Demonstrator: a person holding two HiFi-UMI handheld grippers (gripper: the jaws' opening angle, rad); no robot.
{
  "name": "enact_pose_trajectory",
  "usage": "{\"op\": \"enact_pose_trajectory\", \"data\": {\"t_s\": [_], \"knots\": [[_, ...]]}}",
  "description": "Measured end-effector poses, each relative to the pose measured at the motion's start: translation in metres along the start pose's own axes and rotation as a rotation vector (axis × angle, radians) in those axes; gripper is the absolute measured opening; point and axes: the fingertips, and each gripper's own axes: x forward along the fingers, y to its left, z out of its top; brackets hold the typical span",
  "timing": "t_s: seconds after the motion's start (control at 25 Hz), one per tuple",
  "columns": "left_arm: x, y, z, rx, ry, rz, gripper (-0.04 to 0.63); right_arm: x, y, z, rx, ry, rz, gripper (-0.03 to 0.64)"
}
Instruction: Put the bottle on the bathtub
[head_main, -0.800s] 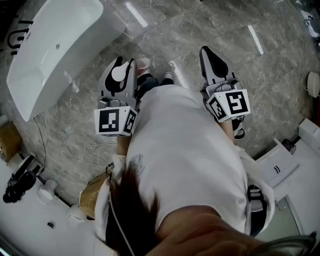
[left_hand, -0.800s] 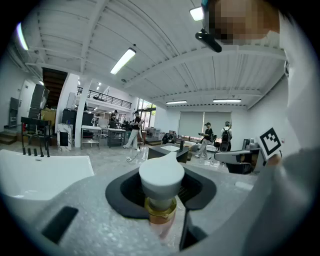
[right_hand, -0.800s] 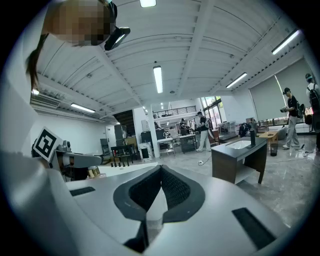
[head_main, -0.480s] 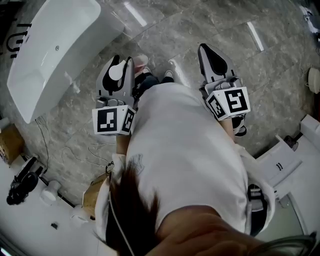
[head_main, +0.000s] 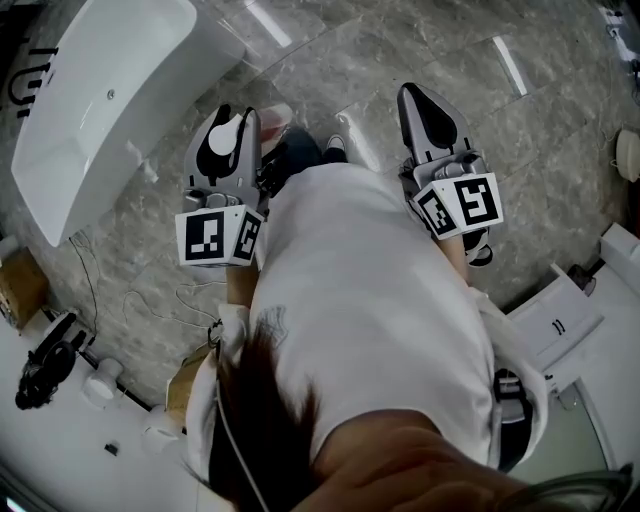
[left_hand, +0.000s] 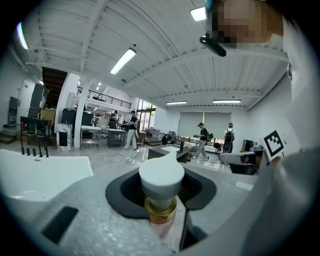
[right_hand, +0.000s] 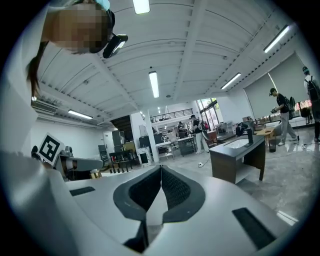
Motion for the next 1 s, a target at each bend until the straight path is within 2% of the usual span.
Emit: {"op": "enact_pose_trajectory", "data": {"t_s": [0.2, 0.44, 0.56, 1.0], "knots": [[0.004, 0.010, 0.001, -0.024, 0.004, 0.016, 0.144, -0.003, -0.010, -0.010, 0.003, 0.035, -0.020, 0.012], [0.030, 0.044, -0.013, -0.020, 0.091, 0.017, 0.144, 0.027, -0.018, -0.020, 0.029, 0.111, -0.036, 0.012], [0.050, 0.068, -0.013, -0.031, 0.108, 0.004, 0.144, 0.053, -0.022, -0.016, 0.018, 0.128, -0.060, 0.012], [0.124, 0.141, 0.021, -0.014, 0.072, -0.051, 0.144, 0.164, -0.024, 0.009, -0.013, 0.127, -0.088, 0.012]]}}
